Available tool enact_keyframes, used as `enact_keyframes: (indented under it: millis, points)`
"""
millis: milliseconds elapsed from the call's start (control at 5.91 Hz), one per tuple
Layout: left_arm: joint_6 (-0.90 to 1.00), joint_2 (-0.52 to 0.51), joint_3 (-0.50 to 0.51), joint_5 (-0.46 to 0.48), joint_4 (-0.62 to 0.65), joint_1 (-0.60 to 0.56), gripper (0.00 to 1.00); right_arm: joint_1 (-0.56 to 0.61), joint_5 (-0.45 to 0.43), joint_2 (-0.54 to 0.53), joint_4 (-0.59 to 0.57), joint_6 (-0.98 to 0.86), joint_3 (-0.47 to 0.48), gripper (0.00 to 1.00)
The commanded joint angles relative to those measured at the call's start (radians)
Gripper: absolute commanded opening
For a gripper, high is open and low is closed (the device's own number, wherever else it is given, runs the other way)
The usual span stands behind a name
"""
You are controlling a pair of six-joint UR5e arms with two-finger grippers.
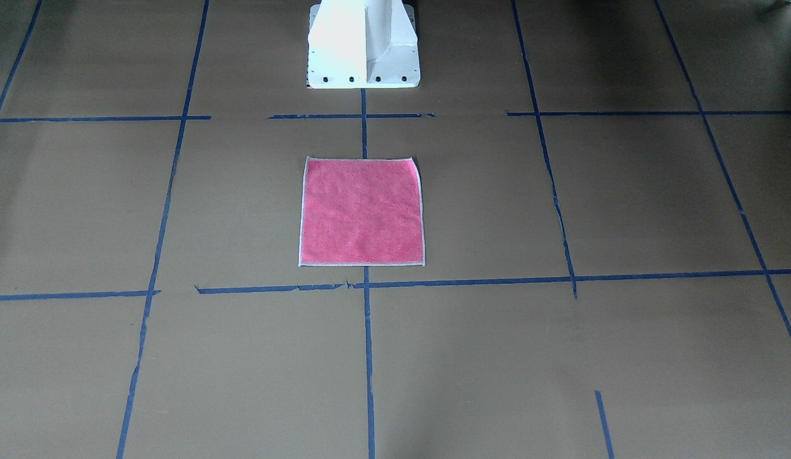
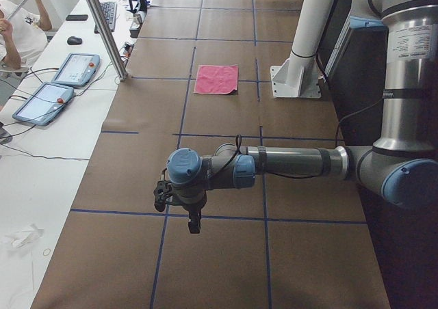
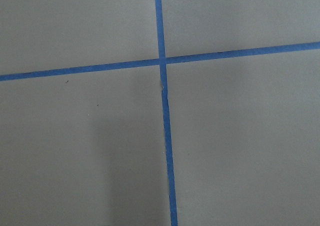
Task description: Fold towel twice with both arms
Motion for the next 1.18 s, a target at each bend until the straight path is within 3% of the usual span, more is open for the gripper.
enact_keyframes:
  millis: [0, 677, 1015]
  points:
    - [0.000, 0.000, 0.001, 0.000, 0.000, 0.000, 1.00, 0.000, 0.001, 0.000, 0.003, 0.000, -0.001, 1.00]
    - [-0.005, -0.017, -0.036, 0.000, -0.002, 0.015, 1.00, -0.024, 0.004, 0.055, 0.001, 0.041, 0.010, 1.00]
    - [-0.116, -0.025, -0.184, 0.008, -0.002, 0.160, 1.00, -0.095, 0.013, 0.151, -0.003, 0.080, 0.010, 1.00]
